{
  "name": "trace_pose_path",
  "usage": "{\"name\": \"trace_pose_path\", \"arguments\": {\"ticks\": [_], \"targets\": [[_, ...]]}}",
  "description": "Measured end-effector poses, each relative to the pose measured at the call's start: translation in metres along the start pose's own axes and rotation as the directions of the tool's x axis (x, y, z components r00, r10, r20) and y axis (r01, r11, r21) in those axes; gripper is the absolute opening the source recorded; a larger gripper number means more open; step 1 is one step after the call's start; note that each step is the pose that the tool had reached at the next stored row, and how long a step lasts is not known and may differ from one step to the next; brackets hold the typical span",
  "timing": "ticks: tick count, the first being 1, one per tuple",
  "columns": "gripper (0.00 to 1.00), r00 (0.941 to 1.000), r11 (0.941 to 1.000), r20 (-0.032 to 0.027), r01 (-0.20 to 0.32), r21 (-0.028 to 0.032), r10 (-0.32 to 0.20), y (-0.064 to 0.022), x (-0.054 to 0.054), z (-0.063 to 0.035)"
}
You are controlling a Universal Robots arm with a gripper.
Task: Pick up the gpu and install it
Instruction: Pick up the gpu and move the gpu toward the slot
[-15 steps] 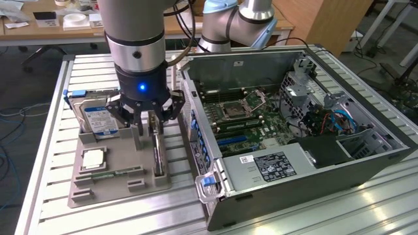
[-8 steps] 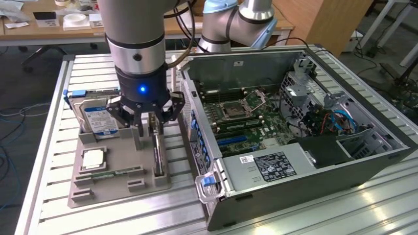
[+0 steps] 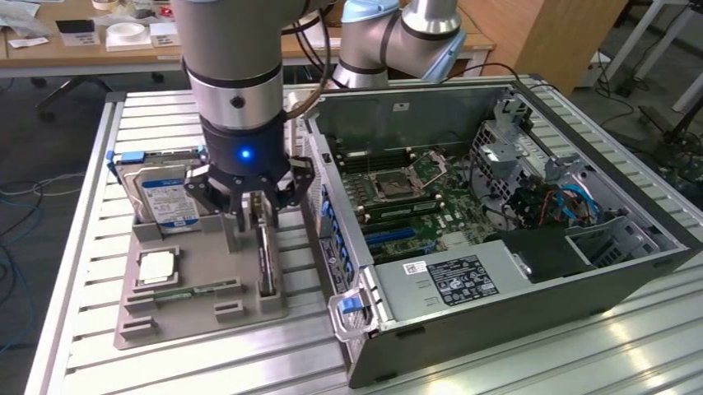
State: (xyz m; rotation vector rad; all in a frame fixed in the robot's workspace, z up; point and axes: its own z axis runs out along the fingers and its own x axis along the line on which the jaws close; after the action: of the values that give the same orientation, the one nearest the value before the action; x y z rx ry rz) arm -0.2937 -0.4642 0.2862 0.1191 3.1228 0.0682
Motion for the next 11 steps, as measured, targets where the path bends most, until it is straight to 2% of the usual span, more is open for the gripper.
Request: {"name": "trace_pose_path", "arguments": {"ticks": [11], "targets": [[0.47,1.0000,1.0000,0.0001,0.000,-0.0002,0.000,-0.0001,-0.0020,0.0067]]}}
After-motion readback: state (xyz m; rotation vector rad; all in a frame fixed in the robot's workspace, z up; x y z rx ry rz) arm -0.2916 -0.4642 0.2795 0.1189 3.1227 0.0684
